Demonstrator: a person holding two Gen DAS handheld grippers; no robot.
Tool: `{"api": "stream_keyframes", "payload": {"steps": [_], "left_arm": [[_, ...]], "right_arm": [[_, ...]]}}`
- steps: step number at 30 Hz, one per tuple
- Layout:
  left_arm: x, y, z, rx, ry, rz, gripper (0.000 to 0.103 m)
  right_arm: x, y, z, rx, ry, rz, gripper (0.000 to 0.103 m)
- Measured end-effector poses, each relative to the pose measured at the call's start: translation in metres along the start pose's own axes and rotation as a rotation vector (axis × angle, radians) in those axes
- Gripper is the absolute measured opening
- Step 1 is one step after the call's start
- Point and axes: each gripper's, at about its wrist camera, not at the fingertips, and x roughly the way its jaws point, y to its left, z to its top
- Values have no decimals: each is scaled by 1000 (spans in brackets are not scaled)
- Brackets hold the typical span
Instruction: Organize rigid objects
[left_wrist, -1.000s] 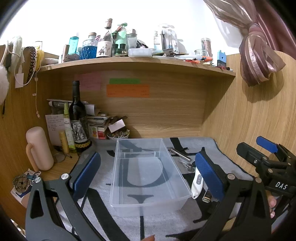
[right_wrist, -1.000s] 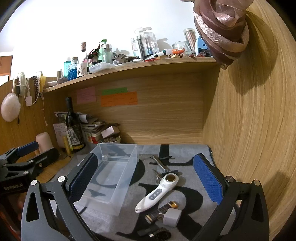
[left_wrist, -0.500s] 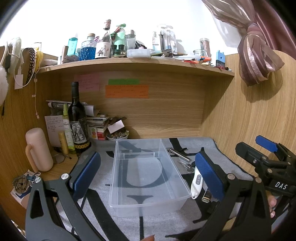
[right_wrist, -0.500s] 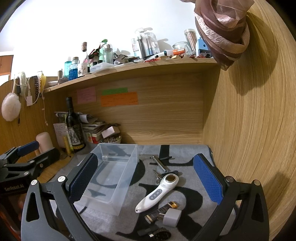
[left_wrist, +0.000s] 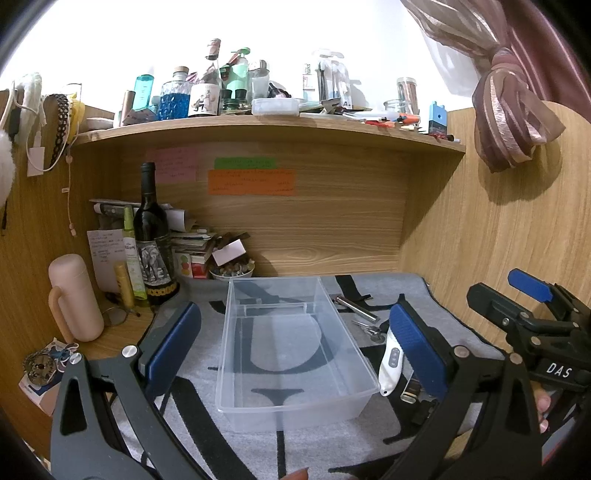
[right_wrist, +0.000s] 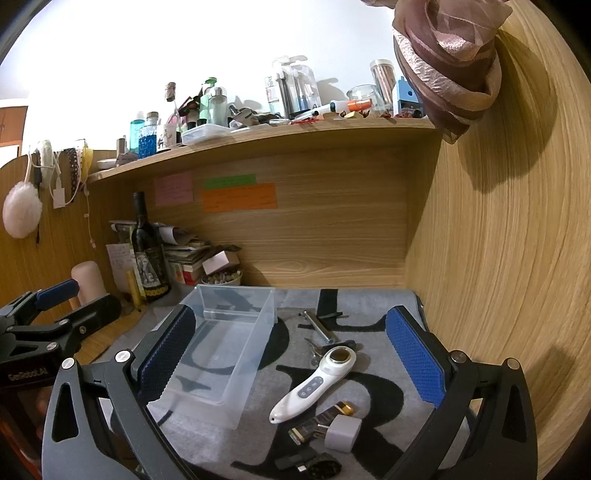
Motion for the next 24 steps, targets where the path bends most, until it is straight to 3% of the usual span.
{"api": "stream_keyframes", "payload": {"steps": [19,24], "left_arm": [[2,-4,2,1,-4,-7,103],[2,0,0,2,-3,-44,103]], "right_arm": [[1,0,1,-9,2,6,103],[5,1,1,-15,8,12,103]]}}
